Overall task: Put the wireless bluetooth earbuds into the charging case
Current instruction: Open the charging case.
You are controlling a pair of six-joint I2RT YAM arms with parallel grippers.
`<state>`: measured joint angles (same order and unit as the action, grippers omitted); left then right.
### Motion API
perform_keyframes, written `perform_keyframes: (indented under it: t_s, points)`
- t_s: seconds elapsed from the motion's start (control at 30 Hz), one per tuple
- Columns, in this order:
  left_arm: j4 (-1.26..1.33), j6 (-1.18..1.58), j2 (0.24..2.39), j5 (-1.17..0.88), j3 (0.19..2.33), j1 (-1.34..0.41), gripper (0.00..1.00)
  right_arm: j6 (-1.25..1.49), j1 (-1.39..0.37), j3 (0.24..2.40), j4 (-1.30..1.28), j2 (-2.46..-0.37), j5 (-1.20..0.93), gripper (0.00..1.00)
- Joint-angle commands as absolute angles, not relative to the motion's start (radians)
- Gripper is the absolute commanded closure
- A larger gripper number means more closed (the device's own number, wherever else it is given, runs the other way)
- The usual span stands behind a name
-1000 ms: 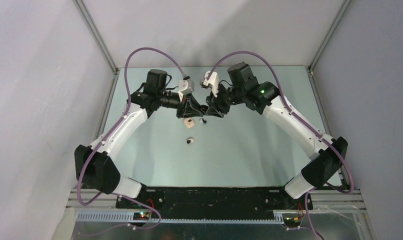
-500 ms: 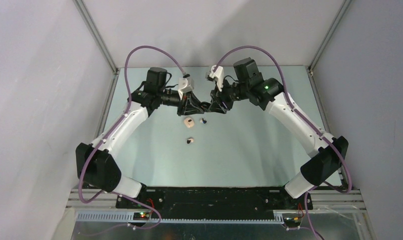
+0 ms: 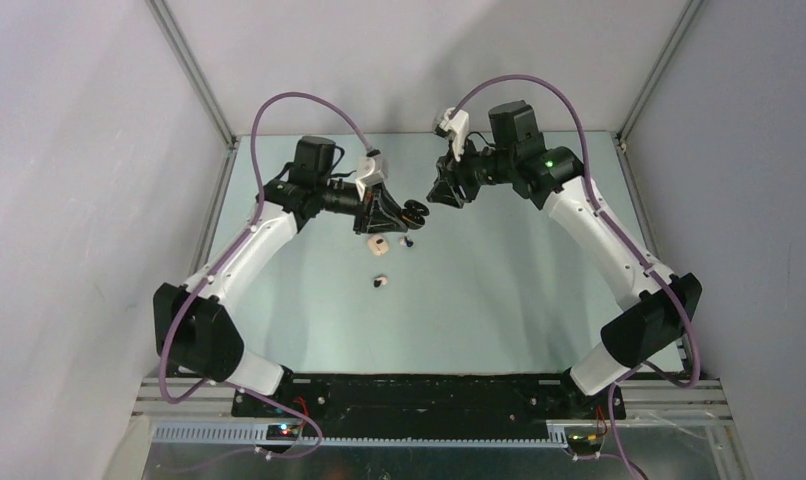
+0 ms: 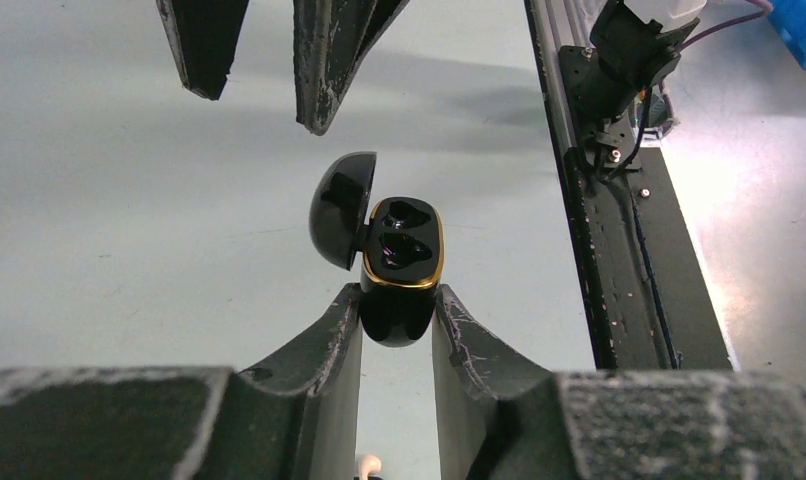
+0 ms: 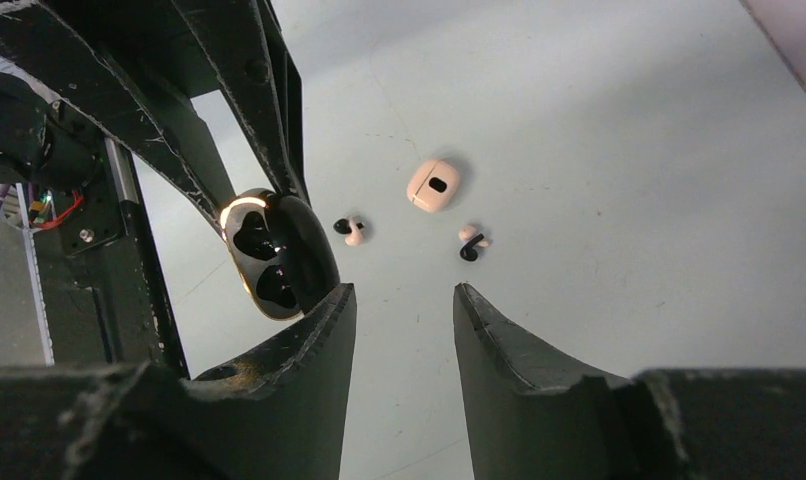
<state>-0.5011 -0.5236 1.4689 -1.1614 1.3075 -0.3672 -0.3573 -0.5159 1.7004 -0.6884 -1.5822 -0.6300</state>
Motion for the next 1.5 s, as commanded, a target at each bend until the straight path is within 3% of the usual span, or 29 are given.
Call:
perform_keyframes:
  t_s: [0.0, 0.3, 0.5, 1.1, 1.47]
  points:
    - [-0.503, -0.517, 1.482, -1.209, 1.362, -0.361, 1.00, -0.323, -0.516, 1.725, -0.657, -1.587, -0.648, 0.55]
    - [-0.503, -0.475, 1.497, -1.249, 1.411, -0.338, 1.00, -0.336, -0.440, 1.681, -0.704, -1.496, -0.870, 0.55]
    - [-0.502, -0.481, 1.511, -1.277, 1.438, -0.338, 1.00, -0.316, -0.442, 1.595, -0.649, -1.464, -0.864, 0.58]
    - [-0.503, -0.464, 1.500, -1.290, 1.438, -0.340, 1.00, -0.215, -0.508, 1.628, -0.545, -1.529, -0.907, 0.61]
    - [-0.504, -0.390, 1.431, -1.219, 1.347, -0.296, 1.00, -0.227, -0.437, 1.557, -0.533, -1.469, -0.950, 0.44]
